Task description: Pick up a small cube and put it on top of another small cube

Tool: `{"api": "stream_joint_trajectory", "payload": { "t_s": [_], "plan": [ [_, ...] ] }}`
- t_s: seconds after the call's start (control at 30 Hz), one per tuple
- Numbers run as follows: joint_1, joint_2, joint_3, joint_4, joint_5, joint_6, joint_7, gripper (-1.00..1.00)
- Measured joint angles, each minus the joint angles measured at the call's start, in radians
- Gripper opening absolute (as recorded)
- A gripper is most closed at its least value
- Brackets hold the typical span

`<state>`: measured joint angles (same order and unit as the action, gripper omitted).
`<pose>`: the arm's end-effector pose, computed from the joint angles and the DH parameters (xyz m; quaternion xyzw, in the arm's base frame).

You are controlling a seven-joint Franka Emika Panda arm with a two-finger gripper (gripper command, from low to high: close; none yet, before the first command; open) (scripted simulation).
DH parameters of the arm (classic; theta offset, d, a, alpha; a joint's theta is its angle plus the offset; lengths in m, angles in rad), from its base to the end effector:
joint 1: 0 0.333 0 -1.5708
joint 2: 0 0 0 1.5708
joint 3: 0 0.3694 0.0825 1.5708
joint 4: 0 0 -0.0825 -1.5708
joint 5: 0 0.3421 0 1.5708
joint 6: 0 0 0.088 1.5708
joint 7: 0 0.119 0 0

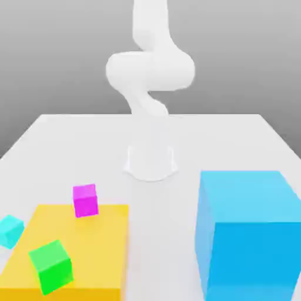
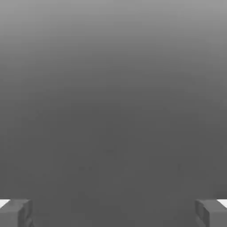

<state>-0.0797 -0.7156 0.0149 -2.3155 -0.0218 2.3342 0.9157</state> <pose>0.3088 -0.0180 0.7090 -0.8253 0.4357 -0.3332 0.1342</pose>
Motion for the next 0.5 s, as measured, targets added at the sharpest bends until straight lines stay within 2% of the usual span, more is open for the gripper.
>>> {"api": "stream_joint_trajectory", "payload": {
  "t_s": [0.27, 0.5],
  "plan": [
    [-0.24, 0.275, 0.025, -0.049, -0.073, 0.109, 0.378, 0.0],
    [-0.4, 0.51, -0.008, -0.092, -0.122, 0.202, 0.691, 0.0]
  ]
}}
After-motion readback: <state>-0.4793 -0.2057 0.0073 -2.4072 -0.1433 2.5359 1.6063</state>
